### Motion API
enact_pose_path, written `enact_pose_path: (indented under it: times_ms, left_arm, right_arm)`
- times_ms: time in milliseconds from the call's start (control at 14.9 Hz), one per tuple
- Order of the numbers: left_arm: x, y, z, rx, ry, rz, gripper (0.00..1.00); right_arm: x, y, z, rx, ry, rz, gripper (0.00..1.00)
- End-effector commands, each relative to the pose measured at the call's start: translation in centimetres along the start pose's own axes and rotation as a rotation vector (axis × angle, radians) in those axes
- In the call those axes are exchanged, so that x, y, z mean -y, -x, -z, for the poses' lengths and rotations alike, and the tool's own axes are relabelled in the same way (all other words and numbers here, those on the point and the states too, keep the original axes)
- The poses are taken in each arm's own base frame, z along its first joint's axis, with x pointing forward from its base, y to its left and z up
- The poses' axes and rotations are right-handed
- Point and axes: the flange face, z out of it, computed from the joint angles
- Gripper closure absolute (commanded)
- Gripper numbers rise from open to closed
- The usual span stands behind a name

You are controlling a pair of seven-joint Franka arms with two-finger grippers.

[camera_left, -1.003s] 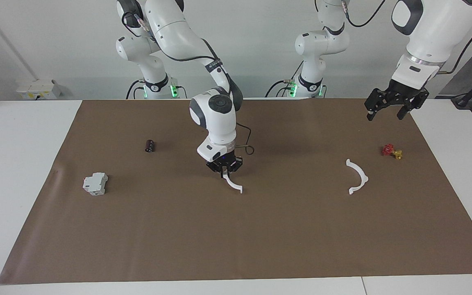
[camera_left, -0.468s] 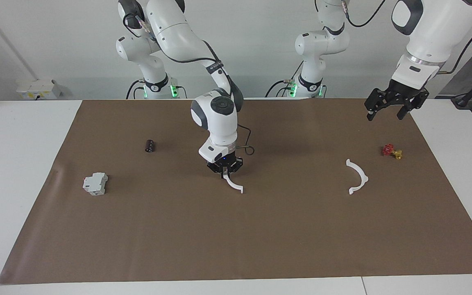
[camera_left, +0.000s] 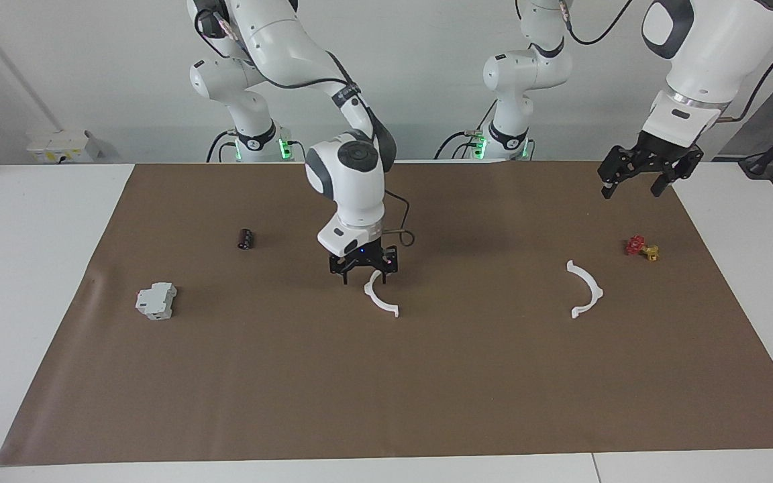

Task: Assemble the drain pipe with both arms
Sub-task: 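Set the arc down at center, open the right gripper and withdraw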

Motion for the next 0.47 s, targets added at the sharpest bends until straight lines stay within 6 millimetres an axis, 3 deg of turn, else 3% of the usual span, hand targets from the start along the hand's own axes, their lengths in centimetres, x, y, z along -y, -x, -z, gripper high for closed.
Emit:
enact_pose_path:
  times_ms: [0,268,401]
  left_arm:
    - [1.9,1.7,-3.0,-0.067,-0.002,0.038,0.00]
    - [4.2,2.1,-9.6,-0.121,-0.009,0.080,0.00]
    - [5.3,2.1,-14.7,-0.122,-0.005,0.098,0.00]
  right_arm:
    - [-6.7,-1.8,6.1,-0.004,0.010,0.004,0.00]
    - [-16.5,-3.4,10.8,0.048,0.035,-0.016,0.00]
    - [-21.3,-3.5,12.1,0.094,0.052,-0.013,0.00]
